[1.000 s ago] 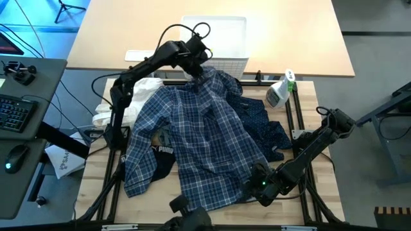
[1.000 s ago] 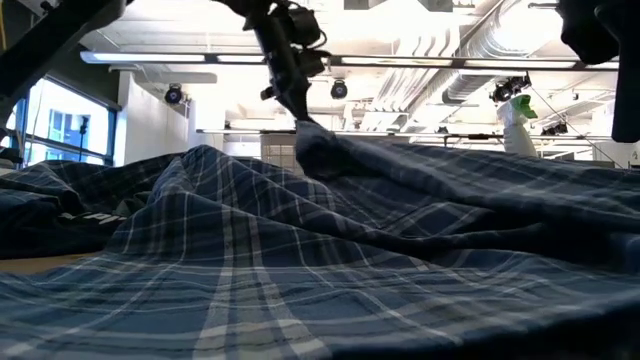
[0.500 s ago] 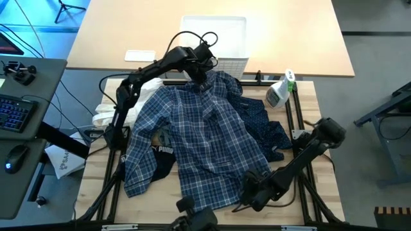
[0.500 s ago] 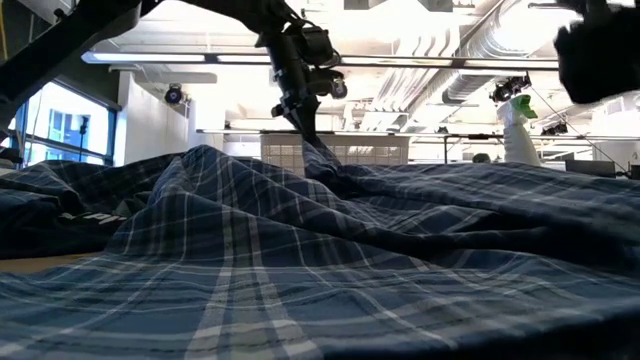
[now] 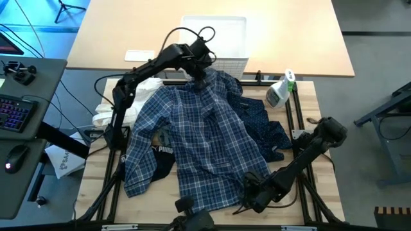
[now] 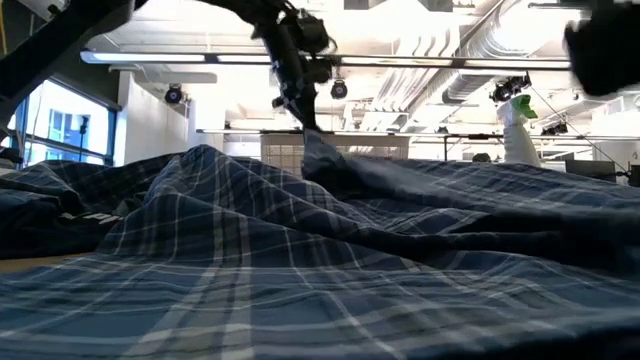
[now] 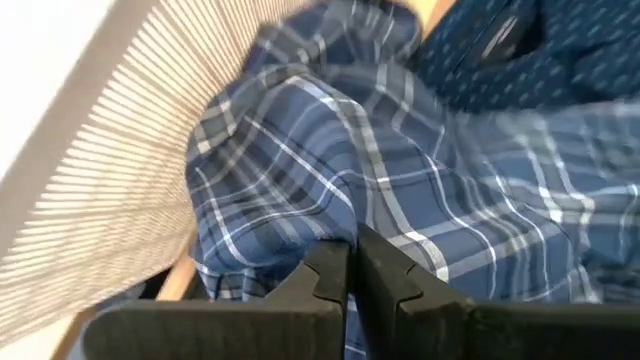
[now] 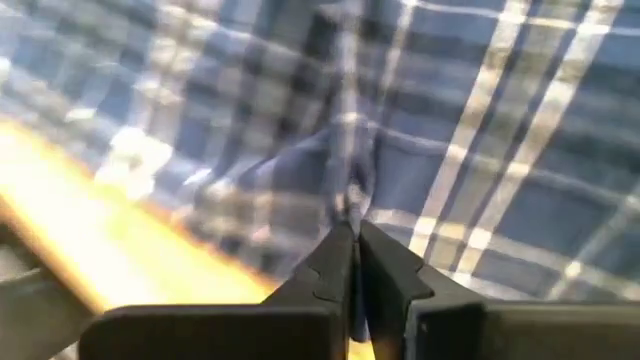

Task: Fold Laundry from Bin
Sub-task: Fold the checkered blue polo

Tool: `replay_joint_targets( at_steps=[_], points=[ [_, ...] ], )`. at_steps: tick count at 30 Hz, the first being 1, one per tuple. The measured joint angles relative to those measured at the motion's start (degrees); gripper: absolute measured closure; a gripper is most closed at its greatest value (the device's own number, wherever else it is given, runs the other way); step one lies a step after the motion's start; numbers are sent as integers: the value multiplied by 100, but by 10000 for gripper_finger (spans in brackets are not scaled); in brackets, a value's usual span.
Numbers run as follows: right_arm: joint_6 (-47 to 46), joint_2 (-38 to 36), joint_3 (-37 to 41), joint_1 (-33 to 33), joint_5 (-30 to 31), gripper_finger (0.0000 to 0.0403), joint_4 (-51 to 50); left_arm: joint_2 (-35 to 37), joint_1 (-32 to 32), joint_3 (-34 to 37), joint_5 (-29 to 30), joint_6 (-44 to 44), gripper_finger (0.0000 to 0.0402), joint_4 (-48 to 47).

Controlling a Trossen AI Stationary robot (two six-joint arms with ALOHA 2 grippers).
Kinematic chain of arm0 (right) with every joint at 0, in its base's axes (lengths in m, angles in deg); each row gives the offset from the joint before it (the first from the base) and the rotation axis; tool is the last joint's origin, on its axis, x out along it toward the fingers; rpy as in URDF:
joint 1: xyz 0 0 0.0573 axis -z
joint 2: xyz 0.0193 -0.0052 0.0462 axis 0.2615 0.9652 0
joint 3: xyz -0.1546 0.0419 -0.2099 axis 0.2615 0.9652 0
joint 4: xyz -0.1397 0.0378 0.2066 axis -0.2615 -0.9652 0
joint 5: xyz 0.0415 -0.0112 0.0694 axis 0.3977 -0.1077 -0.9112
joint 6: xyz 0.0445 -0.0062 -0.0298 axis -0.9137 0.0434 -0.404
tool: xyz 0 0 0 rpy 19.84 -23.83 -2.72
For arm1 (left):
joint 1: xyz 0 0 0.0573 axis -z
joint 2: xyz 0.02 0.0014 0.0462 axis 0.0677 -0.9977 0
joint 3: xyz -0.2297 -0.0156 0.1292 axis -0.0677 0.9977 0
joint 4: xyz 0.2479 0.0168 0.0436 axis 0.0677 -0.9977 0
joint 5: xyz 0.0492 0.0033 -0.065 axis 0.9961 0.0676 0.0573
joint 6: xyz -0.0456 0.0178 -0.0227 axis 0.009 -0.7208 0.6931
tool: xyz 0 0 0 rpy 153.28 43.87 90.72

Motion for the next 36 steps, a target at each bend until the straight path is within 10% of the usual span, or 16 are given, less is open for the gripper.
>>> replay_joint_targets(
  at_steps=[10,36],
  points=[
    [322,-173,-1130,-202,261,401,-330,631,2,-15,-42,-10,401,-191],
    [-969,374,61,-670,284,403,1596,-391,146,8,190,348,401,-1306]
  ],
)
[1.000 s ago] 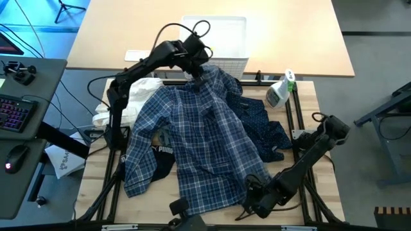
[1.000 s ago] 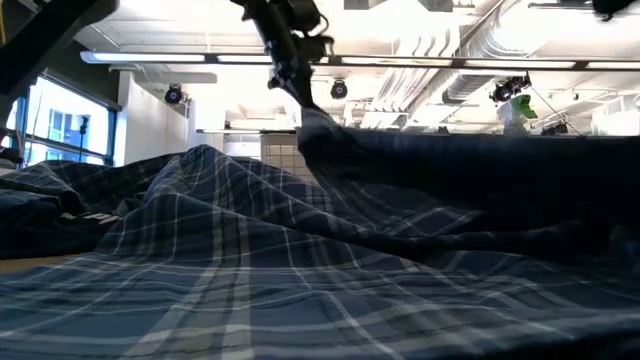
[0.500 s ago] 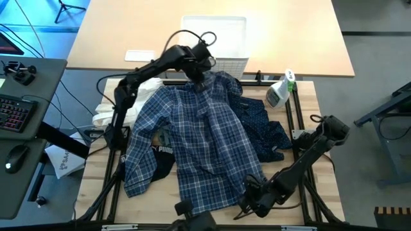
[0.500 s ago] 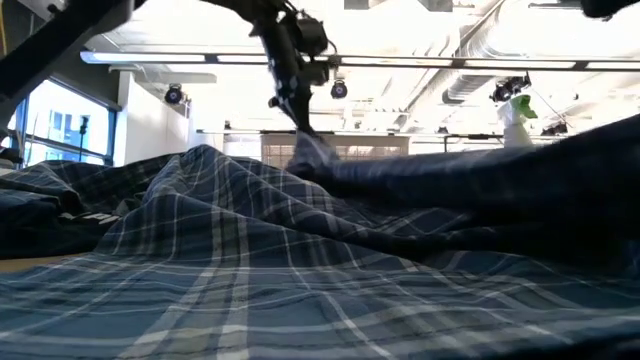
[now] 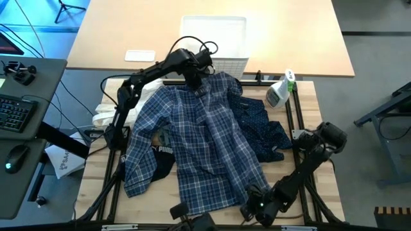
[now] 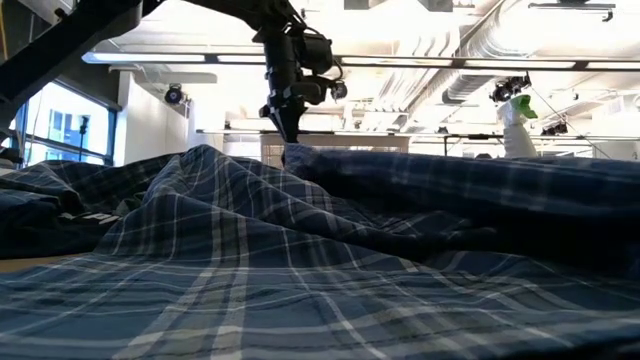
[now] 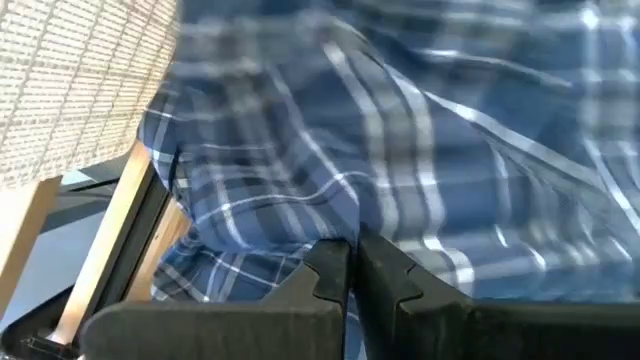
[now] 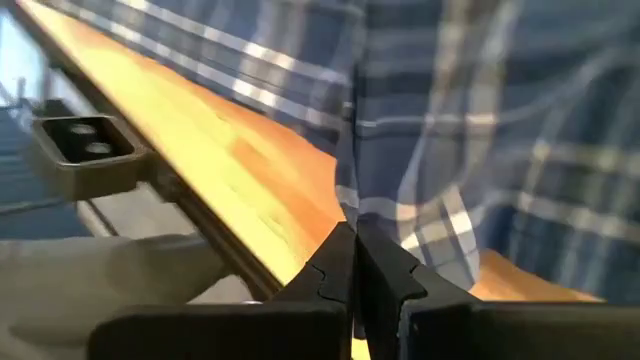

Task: Fold Laundry from Bin
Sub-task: Fold the checkered blue polo

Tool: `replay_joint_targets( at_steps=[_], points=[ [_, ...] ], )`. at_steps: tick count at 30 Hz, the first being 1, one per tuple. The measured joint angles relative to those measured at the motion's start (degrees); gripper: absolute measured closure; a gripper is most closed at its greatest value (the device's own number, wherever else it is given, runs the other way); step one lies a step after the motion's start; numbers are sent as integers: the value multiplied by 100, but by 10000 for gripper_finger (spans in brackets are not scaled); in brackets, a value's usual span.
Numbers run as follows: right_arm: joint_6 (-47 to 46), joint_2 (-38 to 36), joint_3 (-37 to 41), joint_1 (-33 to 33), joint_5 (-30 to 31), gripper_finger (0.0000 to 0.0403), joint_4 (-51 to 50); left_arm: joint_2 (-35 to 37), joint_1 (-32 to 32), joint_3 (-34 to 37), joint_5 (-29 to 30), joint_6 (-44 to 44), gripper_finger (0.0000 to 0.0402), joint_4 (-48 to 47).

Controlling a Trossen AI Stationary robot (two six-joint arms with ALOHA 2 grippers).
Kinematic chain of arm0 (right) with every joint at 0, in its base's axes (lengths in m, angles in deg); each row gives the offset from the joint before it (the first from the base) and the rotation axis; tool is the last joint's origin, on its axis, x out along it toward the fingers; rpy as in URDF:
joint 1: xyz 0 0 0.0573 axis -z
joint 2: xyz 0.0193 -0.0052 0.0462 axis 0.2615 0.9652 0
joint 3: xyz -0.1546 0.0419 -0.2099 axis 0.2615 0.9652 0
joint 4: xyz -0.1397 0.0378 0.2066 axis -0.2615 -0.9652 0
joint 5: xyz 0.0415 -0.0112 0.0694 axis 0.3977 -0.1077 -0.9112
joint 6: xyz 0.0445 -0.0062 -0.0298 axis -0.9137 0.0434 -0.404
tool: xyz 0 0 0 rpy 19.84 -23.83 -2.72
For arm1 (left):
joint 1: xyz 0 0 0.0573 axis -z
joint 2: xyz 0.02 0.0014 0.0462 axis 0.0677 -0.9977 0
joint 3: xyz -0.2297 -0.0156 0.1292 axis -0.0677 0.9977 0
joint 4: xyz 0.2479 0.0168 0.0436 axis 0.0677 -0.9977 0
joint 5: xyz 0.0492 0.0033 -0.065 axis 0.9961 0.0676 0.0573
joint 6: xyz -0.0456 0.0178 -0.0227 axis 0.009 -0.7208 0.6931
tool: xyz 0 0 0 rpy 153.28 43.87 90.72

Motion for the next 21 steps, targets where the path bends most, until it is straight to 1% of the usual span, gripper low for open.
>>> replay_joint_targets(
  at_steps=[3,6,10,13,15,17,21],
  points=[
    [-460,124,0,-175,53,403,53,0,3,124,-31,1,401,43],
    [-710,164,0,-303,55,403,80,0,10,479,-111,-2,401,137],
    [-759,162,0,-333,6,403,79,32,61,1115,-350,1,401,571],
    [-755,162,-4,-324,7,403,79,167,147,1491,-346,45,401,832],
    [-755,162,-4,-296,52,403,82,263,167,1596,-337,130,400,913],
    [-738,162,-7,-263,114,403,76,334,162,1596,-376,144,391,899],
    [-566,162,-7,-185,118,403,69,683,-26,1603,-470,195,355,851]
  ],
)
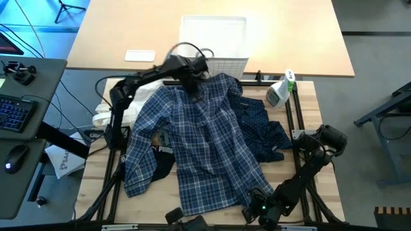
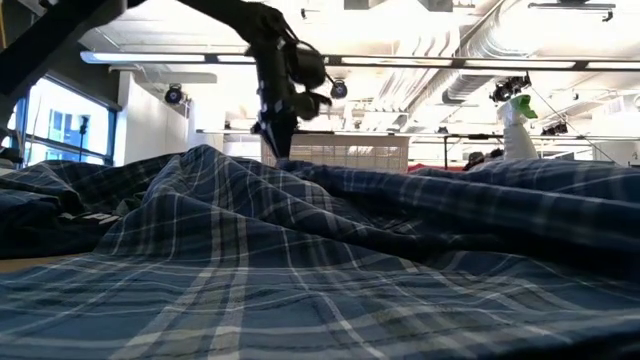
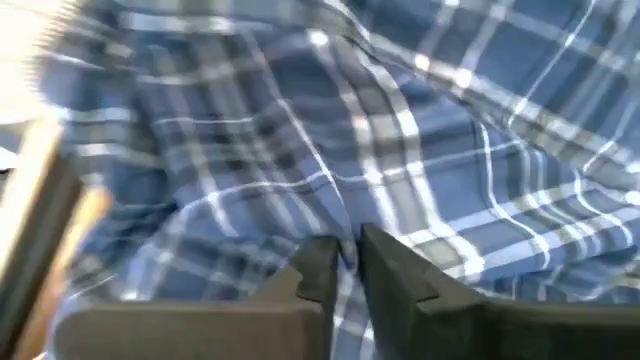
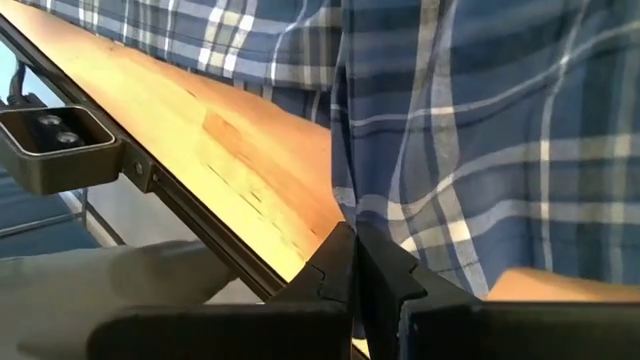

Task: Fold Laundry from Bin
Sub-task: Fold the checkered blue polo

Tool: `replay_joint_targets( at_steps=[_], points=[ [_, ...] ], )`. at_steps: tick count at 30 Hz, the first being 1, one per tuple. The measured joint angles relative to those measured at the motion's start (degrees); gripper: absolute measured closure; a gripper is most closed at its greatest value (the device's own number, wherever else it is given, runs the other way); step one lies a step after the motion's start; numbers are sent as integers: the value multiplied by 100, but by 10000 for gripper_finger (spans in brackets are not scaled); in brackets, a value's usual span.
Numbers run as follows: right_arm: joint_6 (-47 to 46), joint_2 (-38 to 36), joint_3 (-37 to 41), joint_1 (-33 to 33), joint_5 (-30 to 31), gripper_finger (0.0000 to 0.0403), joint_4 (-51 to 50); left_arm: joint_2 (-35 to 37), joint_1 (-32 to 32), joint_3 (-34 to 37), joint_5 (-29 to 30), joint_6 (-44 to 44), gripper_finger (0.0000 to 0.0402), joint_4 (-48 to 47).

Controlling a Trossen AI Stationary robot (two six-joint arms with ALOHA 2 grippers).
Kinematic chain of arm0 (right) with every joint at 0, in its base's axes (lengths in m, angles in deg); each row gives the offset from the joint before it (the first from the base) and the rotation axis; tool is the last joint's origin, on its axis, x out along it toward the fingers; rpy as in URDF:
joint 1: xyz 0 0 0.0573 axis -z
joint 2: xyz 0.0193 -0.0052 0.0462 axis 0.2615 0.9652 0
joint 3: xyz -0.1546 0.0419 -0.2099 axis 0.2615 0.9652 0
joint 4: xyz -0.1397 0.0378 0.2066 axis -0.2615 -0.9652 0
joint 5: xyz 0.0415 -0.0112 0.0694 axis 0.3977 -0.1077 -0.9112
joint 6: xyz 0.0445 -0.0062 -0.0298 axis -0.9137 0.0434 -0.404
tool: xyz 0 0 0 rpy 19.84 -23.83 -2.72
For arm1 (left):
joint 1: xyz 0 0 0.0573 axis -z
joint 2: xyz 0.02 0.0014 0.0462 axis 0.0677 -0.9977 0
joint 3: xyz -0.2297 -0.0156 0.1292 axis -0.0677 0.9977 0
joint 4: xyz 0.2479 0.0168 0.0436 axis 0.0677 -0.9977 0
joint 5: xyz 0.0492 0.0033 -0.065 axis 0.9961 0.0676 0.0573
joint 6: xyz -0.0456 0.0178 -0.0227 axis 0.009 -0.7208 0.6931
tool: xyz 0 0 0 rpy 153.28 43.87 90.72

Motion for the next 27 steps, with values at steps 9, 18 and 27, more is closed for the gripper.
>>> replay_joint_targets(
  at_steps=[9,18,27],
  points=[
    [284,-2,-2,93,7,403,-33,137,-644,-9,-1128,679,279,457],
    [248,-2,-2,107,33,403,-35,-505,-840,-7,-1073,1165,236,742],
    [129,-4,-2,135,48,403,-74,-792,-521,1,-275,920,234,483]
  ],
)
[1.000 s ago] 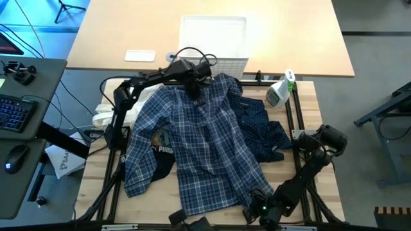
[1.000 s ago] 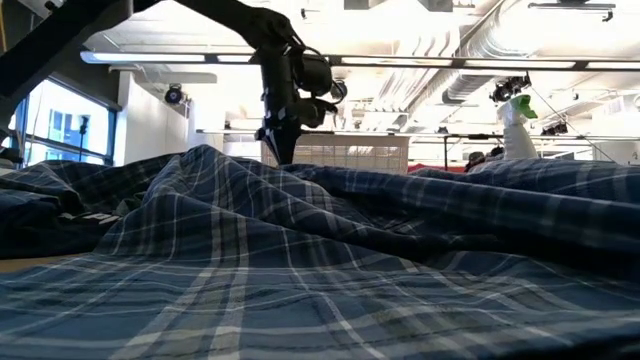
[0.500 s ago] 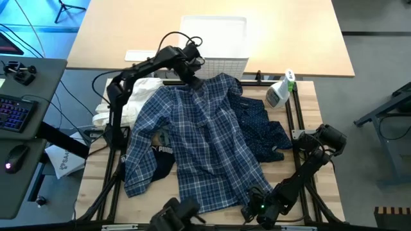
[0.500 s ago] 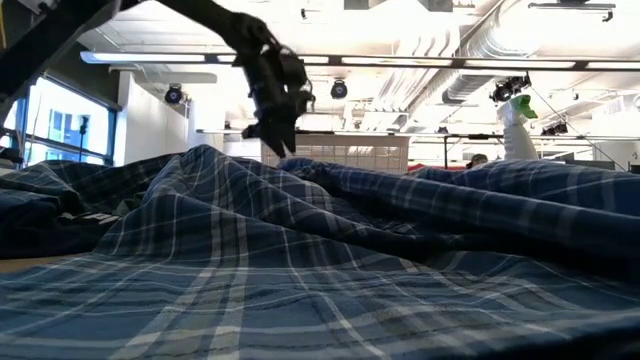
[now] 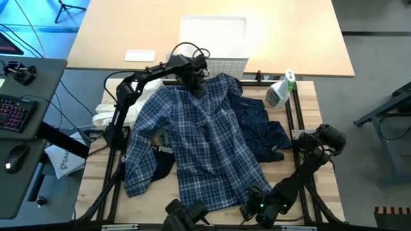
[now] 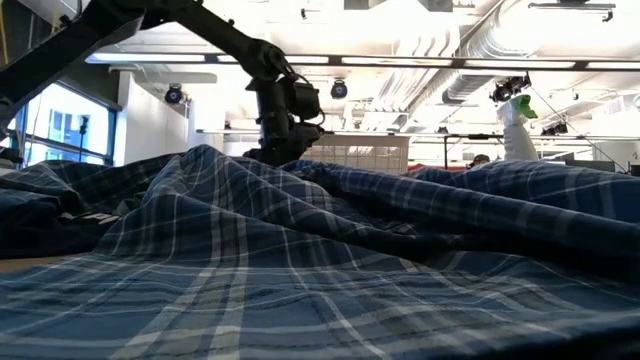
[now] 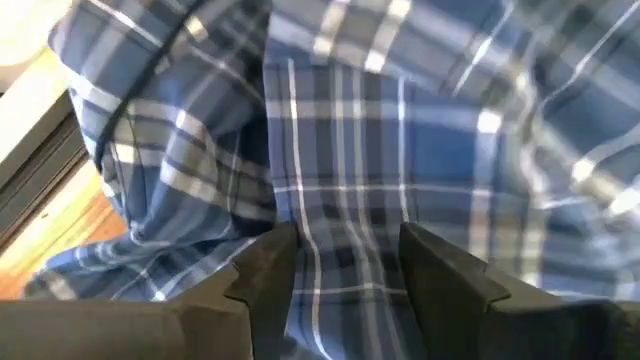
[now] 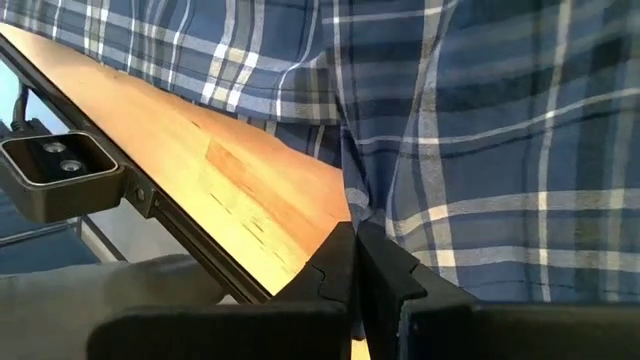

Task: Fold Laundry from Bin
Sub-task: Fold the checkered blue polo

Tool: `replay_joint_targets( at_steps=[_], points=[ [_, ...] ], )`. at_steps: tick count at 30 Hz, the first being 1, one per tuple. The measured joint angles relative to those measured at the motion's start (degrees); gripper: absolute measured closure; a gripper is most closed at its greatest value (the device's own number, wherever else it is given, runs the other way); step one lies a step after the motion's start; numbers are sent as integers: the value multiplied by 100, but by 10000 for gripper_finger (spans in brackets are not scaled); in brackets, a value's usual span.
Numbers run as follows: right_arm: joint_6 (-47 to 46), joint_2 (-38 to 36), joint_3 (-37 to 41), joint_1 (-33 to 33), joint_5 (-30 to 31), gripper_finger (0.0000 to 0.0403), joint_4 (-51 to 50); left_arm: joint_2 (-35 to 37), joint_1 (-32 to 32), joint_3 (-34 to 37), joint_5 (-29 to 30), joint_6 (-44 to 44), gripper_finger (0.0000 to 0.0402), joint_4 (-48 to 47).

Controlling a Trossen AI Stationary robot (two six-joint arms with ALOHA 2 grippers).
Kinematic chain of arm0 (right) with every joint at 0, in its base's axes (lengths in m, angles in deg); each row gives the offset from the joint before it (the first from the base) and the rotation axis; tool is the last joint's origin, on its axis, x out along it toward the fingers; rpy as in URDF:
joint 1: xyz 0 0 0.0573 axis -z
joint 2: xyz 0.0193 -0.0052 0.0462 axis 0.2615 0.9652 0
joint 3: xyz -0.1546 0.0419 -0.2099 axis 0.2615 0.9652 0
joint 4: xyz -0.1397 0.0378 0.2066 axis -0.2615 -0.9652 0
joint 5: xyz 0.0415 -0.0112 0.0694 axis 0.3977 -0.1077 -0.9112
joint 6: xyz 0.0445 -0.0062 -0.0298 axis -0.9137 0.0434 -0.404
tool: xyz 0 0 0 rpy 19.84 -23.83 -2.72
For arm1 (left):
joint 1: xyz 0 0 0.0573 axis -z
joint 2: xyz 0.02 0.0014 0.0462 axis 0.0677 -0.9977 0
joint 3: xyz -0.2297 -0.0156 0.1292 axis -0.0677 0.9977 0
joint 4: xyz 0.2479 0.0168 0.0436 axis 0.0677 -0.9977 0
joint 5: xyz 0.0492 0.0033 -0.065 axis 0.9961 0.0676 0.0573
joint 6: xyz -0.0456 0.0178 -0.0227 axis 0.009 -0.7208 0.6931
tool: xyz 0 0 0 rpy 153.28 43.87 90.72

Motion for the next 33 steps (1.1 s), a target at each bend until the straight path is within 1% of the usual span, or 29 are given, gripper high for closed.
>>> replay_joint_targets(
  at_steps=[2,5,7,10,11,12,14,17,19,23,25,27,30,33],
  points=[
    [-14,0,0,0,0,403,-43,-9,58,79,12,-57,234,48],
    [-14,0,0,0,0,403,-99,-17,62,297,-421,-335,251,129],
    [-14,0,0,0,0,403,-137,-24,59,431,-574,-515,285,317],
    [-14,0,0,0,2,403,-154,8,81,405,-817,-737,366,487],
    [-14,0,0,0,4,403,-160,57,93,354,-862,-756,383,588],
    [-7,0,0,0,3,403,-164,128,120,302,-866,-758,390,679],
    [10,-2,0,0,2,403,-189,400,190,211,-857,-749,393,1001],
    [-15,0,0,0,2,403,-275,993,302,150,-780,-737,400,1580],
    [-14,42,0,0,10,403,-282,1436,377,146,-622,-743,400,2014],
    [-17,165,0,2,12,403,-286,2232,525,146,-134,-1155,401,2659],
    [-17,175,0,17,90,403,-285,2510,555,146,-5,-1438,401,2890],
    [-17,177,-15,40,168,403,-301,2654,552,143,37,-1610,401,3030],
    [32,157,-268,72,141,403,-648,2695,501,147,177,-1673,401,3080],
    [187,118,-664,93,340,403,-1208,2695,434,452,197,-1759,401,3187]
  ],
)
